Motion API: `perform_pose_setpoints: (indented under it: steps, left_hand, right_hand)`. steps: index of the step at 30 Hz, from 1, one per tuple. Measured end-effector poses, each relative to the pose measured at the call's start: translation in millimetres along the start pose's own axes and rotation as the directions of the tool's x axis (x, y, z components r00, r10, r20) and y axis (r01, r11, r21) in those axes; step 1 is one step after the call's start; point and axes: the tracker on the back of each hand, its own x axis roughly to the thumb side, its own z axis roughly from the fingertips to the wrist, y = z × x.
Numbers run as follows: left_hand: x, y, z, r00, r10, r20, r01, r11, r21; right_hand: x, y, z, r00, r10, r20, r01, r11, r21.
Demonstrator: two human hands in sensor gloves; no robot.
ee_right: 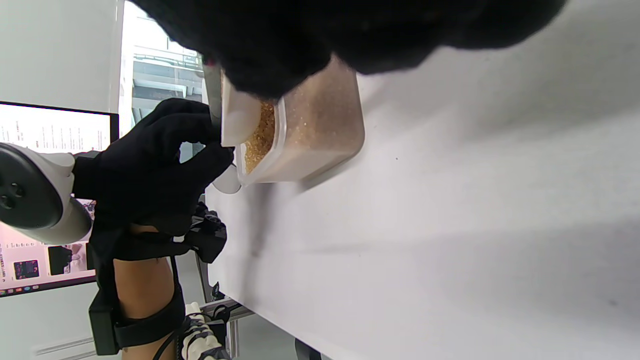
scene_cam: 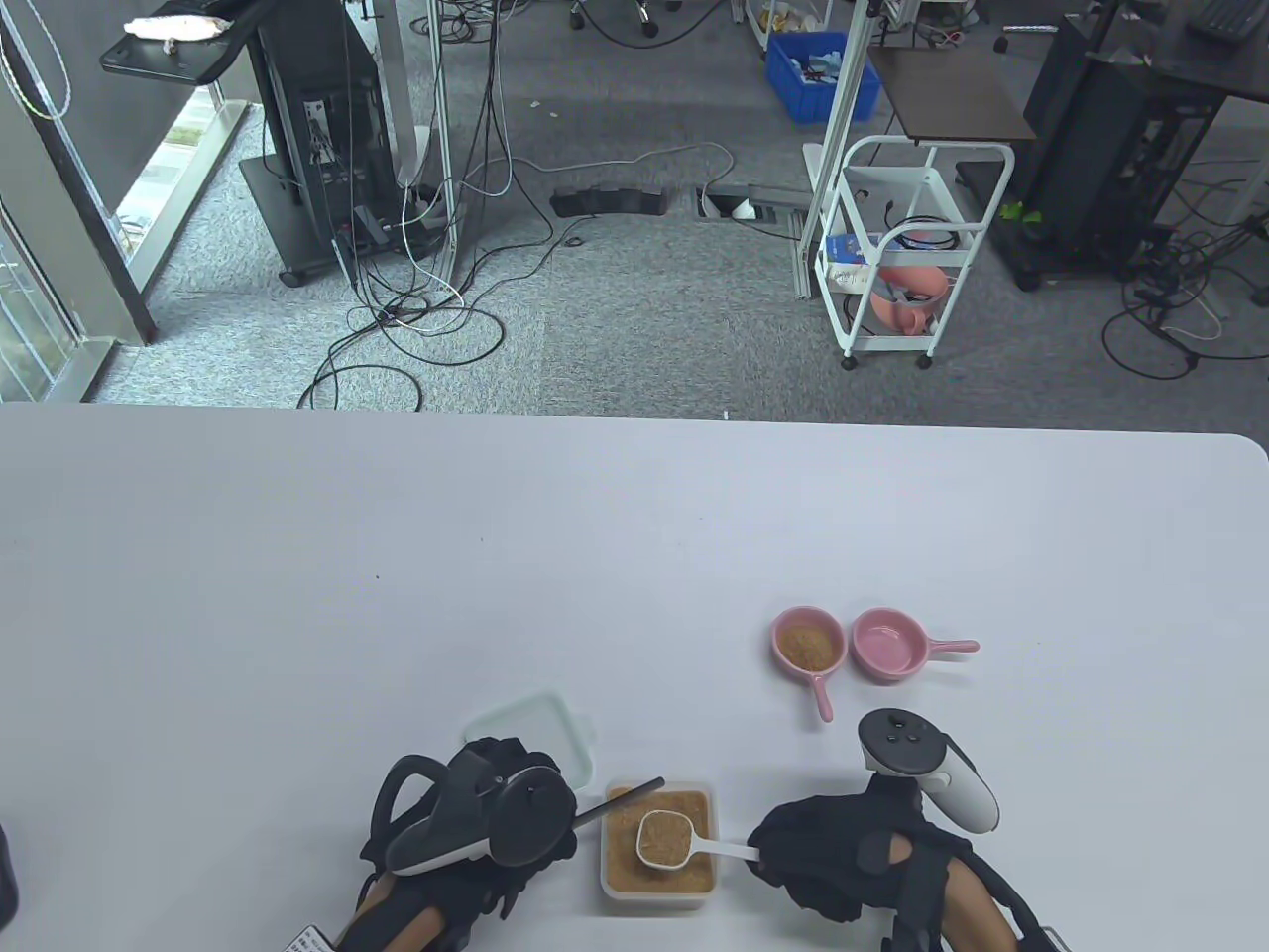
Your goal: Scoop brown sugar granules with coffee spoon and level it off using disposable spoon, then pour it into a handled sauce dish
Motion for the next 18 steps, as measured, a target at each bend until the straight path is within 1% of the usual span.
perform_pose_setpoints:
  steps: [4,10,13,18]
  left_hand:
    - [-1.2,2.0,1.5,1.0,0.007,-0.004,-0.007,1.0,0.014]
    - [0.5,-9.8,-4.3,1.0,-0.023,-0.001,0.023,0.998,-0.063]
    - [0.4,-8.9,-4.0,1.0,-0.024,-0.001,0.024,0.998,-0.055]
    - [-7.0,0.6,0.3,1.0,0.011,-0.024,-0.011,1.0,-0.007]
  right_hand:
    - [-0.2,0.3,-0.2,1.0,0.001,-0.001,-0.001,1.0,0.001]
    - [-0.4,0.6,-0.2,1.0,0.007,-0.007,-0.007,1.0,0.0]
    - [-0.3,0.7,-0.2,1.0,0.006,-0.006,-0.006,1.0,0.0]
    - [0.0,0.7,-0.1,1.0,0.005,-0.004,-0.005,1.0,-0.002]
